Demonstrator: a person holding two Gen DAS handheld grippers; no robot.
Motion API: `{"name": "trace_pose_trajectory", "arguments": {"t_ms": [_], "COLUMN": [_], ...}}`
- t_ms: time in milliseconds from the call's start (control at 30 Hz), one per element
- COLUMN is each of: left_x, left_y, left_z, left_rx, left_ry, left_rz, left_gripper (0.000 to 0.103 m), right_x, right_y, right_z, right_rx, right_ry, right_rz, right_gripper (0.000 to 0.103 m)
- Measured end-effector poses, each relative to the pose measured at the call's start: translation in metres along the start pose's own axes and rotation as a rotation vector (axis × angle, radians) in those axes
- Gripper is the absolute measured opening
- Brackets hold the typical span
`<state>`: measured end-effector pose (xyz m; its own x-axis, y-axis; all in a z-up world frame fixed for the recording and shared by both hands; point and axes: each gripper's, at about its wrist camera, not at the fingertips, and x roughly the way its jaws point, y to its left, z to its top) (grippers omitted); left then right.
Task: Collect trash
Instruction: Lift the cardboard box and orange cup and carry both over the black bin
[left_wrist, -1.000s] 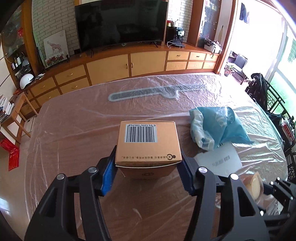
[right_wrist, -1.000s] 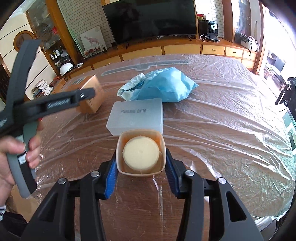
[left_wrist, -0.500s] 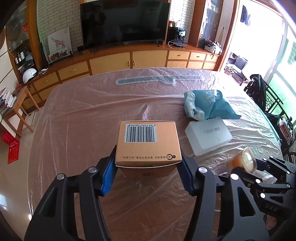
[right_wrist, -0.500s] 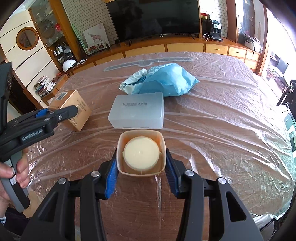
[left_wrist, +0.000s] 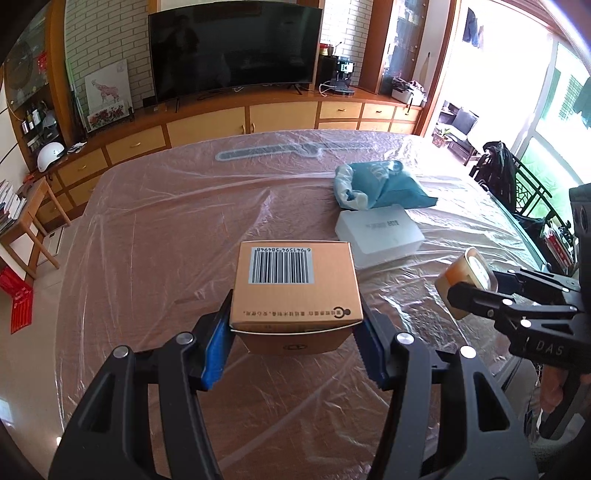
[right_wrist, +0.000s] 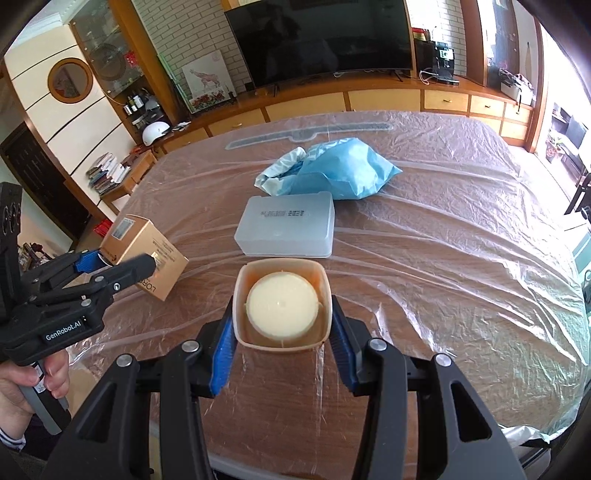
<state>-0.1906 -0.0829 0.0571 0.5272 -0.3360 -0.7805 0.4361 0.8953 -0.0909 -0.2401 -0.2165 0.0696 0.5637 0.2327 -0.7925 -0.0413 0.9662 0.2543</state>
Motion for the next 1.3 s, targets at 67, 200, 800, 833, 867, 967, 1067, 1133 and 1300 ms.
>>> {"name": "trace_pose_trajectory", "arguments": {"t_ms": [67, 200, 800, 833, 867, 967, 1067, 1133, 1300], "left_x": [-0.006, -0.020, -0.058, -0.060, -0.062, -0.066, -0.069, -0.069, -0.069], "left_y": [-0.003, -0.013, -0.050, -0.053, -0.055, -0.061, -0.066, -0.071, -0.081], "left_z": [-0.003, -0.009, -0.063, -0.066, -0.068, -0.075, -0.083, -0.089, -0.103], "left_rx": [0.007, 0.039, 0.148, 0.164, 0.173, 0.194, 0.213, 0.232, 0.275], "left_ry": [-0.003, -0.016, 0.008, 0.011, 0.013, 0.024, 0.041, 0.058, 0.087], "left_rz": [-0.009, -0.034, -0.146, -0.146, -0.146, -0.160, -0.178, -0.192, -0.218], "left_gripper": [0.059, 0.059, 0.059, 0.059, 0.059, 0.059, 0.059, 0.059, 0.059], "right_x": [-0.006, -0.020, -0.063, -0.065, -0.066, -0.071, -0.075, -0.078, -0.082], "right_y": [0.000, 0.001, 0.007, 0.008, 0.009, 0.011, 0.013, 0.013, 0.014], "right_z": [0.000, -0.006, -0.060, -0.063, -0.066, -0.075, -0.083, -0.089, -0.100], "right_rx": [-0.004, -0.016, -0.065, -0.069, -0.072, -0.086, -0.092, -0.096, -0.110], "right_ry": [-0.004, -0.013, 0.028, 0.031, 0.034, 0.044, 0.056, 0.062, 0.078], "right_rz": [0.009, 0.026, 0.064, 0.064, 0.064, 0.067, 0.070, 0.071, 0.063], "right_gripper": [0.045, 0.045, 0.045, 0.045, 0.045, 0.045, 0.045, 0.045, 0.045]}}
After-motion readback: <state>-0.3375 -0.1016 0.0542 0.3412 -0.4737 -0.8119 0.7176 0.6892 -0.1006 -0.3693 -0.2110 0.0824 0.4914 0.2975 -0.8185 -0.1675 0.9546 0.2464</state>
